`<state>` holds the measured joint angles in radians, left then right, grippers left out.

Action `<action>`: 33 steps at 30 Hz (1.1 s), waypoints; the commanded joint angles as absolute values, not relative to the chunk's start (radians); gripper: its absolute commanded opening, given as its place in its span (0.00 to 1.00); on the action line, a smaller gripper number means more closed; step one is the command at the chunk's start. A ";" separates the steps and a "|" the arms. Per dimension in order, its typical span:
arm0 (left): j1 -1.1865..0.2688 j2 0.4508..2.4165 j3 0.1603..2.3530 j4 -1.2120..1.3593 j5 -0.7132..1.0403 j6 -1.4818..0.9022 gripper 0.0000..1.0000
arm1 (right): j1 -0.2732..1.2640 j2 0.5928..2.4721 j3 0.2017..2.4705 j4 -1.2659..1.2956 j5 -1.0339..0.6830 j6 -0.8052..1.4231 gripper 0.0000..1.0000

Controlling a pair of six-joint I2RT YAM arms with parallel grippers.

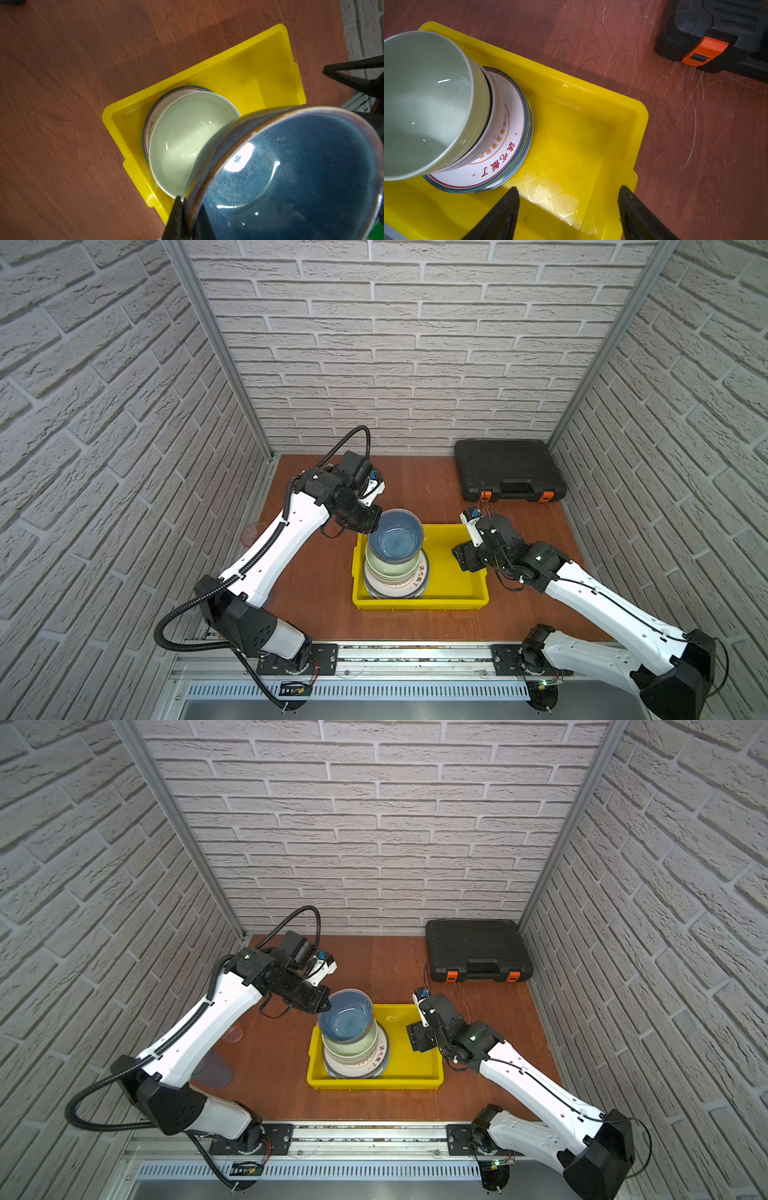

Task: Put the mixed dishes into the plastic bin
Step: 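Lift the dark blue bowl and carry it over the bin with the left gripper, then lower the dark blue bowl into the pale green bowl and release it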

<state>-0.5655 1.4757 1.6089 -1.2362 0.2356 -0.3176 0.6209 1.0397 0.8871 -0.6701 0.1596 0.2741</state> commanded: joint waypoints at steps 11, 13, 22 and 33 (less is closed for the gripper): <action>-0.631 1.464 1.539 -1.125 0.077 -0.383 0.00 | 0.615 1.020 0.886 -0.649 0.157 0.287 0.76; -0.635 1.472 1.529 -1.113 0.073 -0.387 0.00 | 0.615 1.026 0.885 -0.645 0.153 0.288 0.76; -0.648 1.497 1.452 -1.023 0.055 -0.405 0.00 | 0.614 1.045 0.887 -0.634 0.145 0.282 0.76; -0.652 1.535 1.412 -0.973 0.045 -0.412 0.00 | 0.615 1.057 0.887 -0.625 0.139 0.279 0.76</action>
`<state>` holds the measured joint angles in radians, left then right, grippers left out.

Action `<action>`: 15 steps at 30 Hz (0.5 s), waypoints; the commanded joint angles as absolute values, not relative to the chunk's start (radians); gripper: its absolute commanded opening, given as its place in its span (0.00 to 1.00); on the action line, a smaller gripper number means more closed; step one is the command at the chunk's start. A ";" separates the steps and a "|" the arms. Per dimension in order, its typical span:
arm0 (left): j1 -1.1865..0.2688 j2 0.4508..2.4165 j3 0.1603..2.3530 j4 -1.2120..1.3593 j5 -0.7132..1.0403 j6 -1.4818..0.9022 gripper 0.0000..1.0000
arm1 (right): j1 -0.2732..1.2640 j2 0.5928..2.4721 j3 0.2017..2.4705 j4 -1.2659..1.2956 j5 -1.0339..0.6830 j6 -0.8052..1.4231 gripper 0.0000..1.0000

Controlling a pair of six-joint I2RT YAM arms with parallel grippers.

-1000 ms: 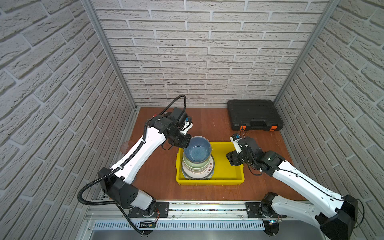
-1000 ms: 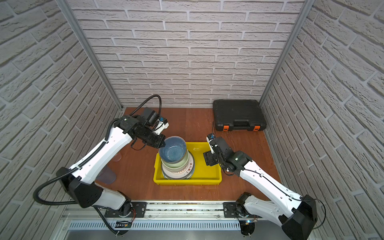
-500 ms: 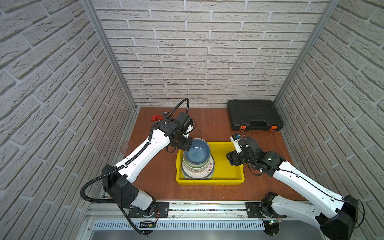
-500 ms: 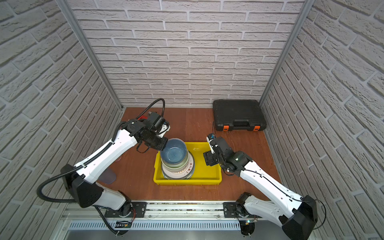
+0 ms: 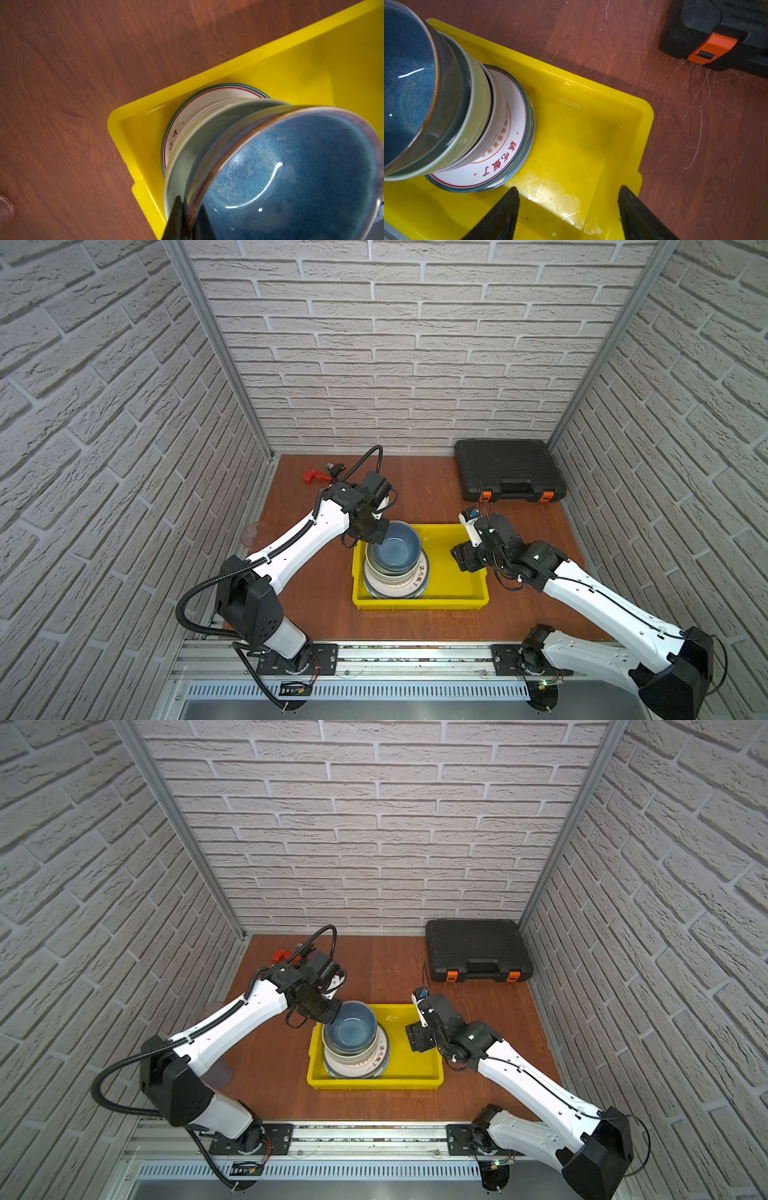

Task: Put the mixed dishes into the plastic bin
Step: 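Lower the dark blue bowl into the pale green bowl and release it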

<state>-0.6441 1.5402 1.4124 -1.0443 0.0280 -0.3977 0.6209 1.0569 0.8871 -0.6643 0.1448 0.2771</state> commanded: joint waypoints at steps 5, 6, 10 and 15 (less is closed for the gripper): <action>-0.655 1.537 1.400 -0.965 0.029 -0.415 0.00 | 0.615 1.062 0.890 -0.623 0.138 0.278 0.76; -0.657 1.538 1.397 -0.965 0.025 -0.416 0.00 | 0.615 1.063 0.890 -0.622 0.137 0.278 0.76; -0.661 1.536 1.388 -0.965 0.014 -0.415 0.00 | 0.615 1.068 0.894 -0.621 0.136 0.276 0.76; -0.666 1.532 1.382 -0.972 0.011 -0.415 0.00 | 0.615 1.075 0.898 -0.616 0.132 0.275 0.76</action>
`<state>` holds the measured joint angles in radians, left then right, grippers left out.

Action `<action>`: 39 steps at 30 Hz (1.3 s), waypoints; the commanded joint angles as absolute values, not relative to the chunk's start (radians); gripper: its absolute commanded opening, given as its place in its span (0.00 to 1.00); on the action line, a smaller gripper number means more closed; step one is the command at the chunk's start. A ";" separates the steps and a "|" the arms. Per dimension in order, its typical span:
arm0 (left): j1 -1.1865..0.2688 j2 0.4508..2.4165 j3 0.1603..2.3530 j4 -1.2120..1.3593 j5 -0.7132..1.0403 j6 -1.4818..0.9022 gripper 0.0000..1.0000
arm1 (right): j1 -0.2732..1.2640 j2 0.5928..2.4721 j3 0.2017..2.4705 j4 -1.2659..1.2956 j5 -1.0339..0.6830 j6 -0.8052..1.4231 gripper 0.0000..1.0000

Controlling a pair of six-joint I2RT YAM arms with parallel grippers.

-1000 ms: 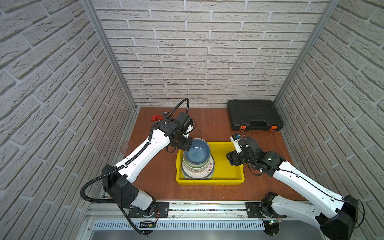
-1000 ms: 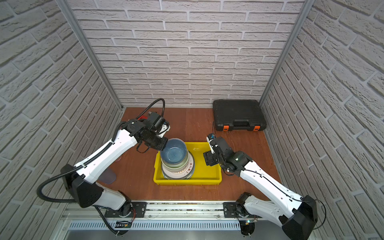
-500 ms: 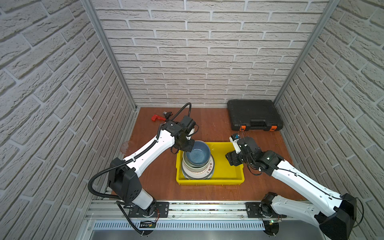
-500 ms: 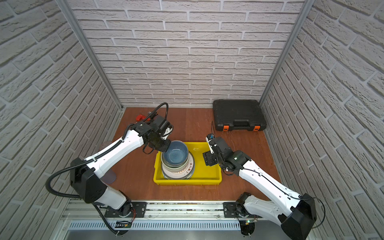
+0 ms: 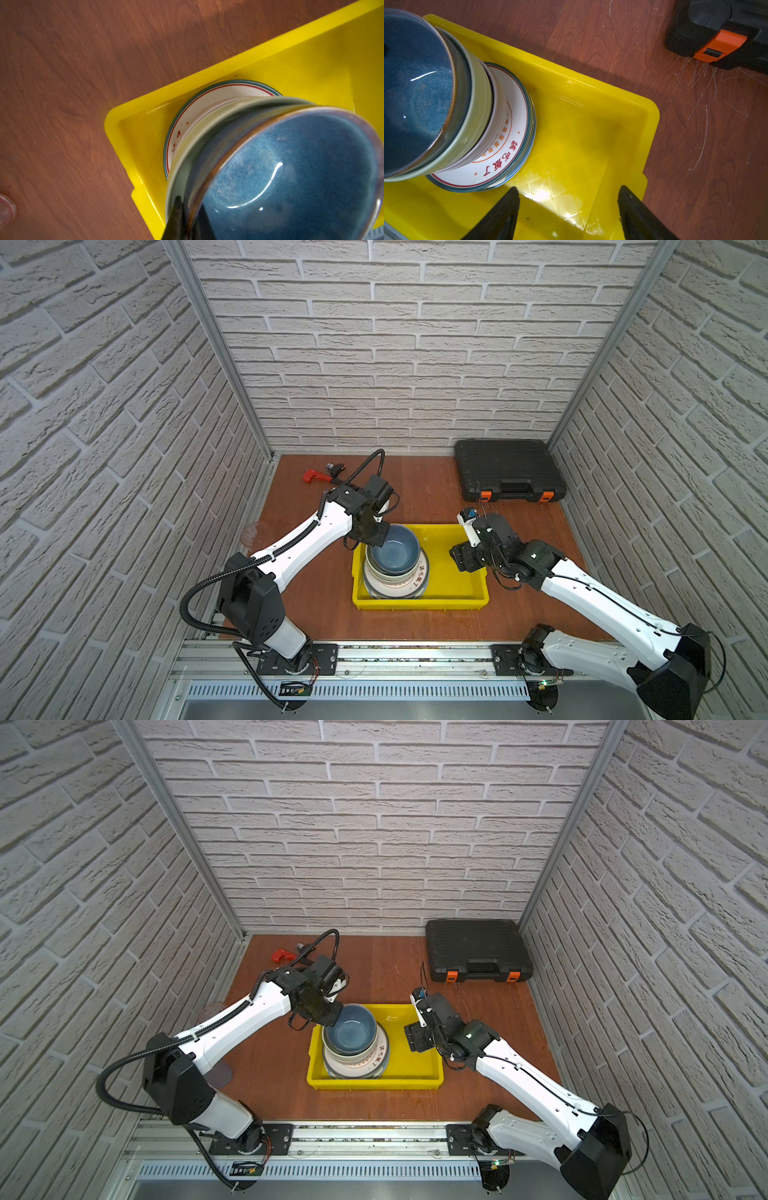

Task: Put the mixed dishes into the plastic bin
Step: 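Lower the dark blue bowl into the pale green bowl and release it, then move the left gripper to the pink plastic cup beside the table edge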

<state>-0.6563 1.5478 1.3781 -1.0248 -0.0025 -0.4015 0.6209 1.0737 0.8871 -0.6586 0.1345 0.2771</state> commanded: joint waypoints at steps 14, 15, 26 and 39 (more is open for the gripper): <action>-0.673 1.516 1.364 -0.985 0.005 -0.423 0.16 | 0.615 1.088 0.902 -0.609 0.125 0.276 0.76; -0.673 1.513 1.362 -0.985 0.005 -0.422 0.16 | 0.614 1.089 0.902 -0.610 0.124 0.278 0.76; -0.672 1.482 1.357 -0.997 0.000 -0.434 0.27 | 0.614 1.089 0.900 -0.608 0.125 0.276 0.76; -0.647 1.408 1.391 -1.090 -0.097 -0.430 0.40 | 0.615 1.089 0.907 -0.605 0.115 0.282 0.76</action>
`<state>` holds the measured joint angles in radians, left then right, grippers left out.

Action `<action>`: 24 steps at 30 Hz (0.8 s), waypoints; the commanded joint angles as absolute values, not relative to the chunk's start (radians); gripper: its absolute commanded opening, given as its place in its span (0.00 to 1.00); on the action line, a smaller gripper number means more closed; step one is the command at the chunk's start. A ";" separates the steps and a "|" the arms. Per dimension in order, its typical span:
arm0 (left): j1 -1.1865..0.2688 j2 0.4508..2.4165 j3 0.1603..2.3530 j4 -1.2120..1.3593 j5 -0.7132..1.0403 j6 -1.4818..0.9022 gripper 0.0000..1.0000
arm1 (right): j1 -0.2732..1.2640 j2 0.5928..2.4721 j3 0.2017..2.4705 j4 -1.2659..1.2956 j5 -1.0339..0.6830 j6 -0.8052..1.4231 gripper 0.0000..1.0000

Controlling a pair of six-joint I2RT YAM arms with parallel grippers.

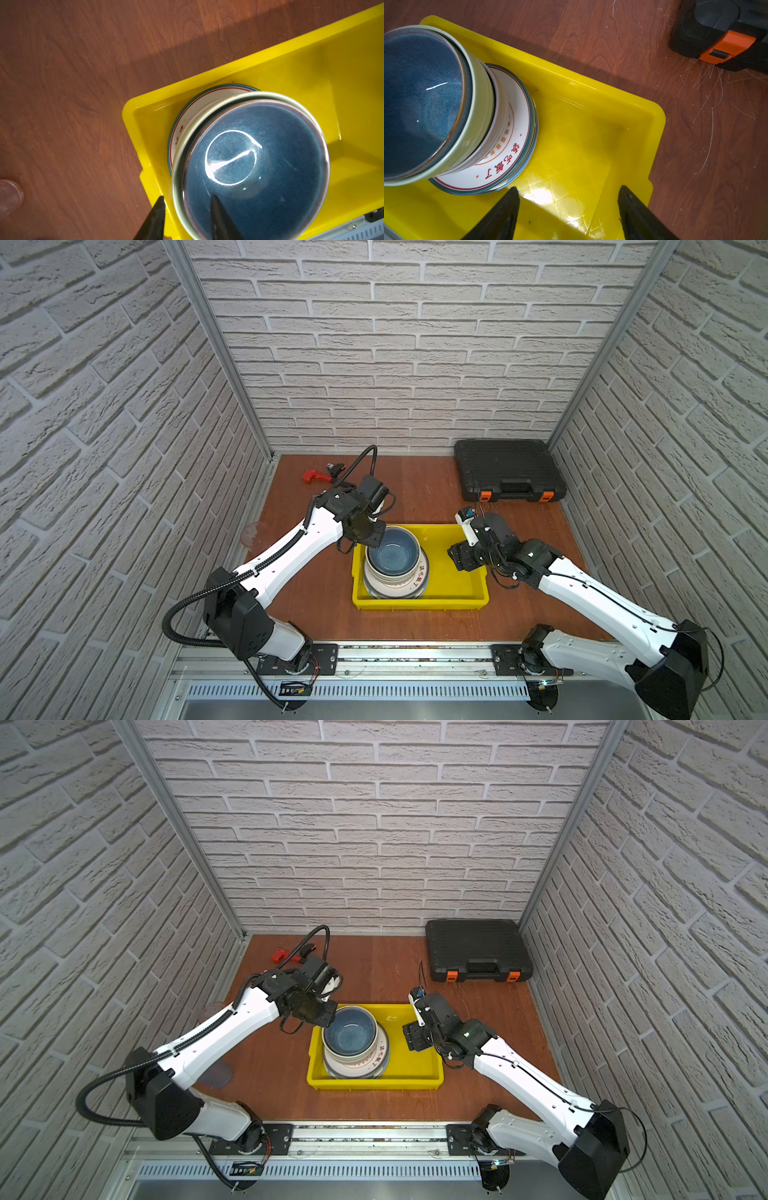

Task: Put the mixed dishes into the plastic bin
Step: 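Move the left gripper to the pink plastic cup beside the table edge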

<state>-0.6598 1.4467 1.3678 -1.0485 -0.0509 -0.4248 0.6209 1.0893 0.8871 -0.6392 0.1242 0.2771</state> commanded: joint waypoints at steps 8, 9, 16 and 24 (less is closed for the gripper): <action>-0.478 1.291 1.387 -1.143 -0.097 -0.408 0.60 | 0.615 1.074 0.905 -0.601 0.103 0.276 0.77; -0.446 1.277 1.387 -1.153 -0.097 -0.401 0.62 | 0.614 1.072 0.907 -0.602 0.099 0.273 0.77; -0.165 1.198 1.379 -1.225 -0.098 -0.333 0.75 | 0.615 1.054 0.900 -0.594 0.093 0.243 0.77; 0.082 1.159 1.318 -1.177 -0.113 -0.294 0.89 | 0.615 1.064 0.925 -0.603 0.055 0.203 0.78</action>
<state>0.0273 1.1633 1.3319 -1.1812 -0.1074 -0.3283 0.6205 1.0740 0.8986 -0.6323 0.0765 0.2279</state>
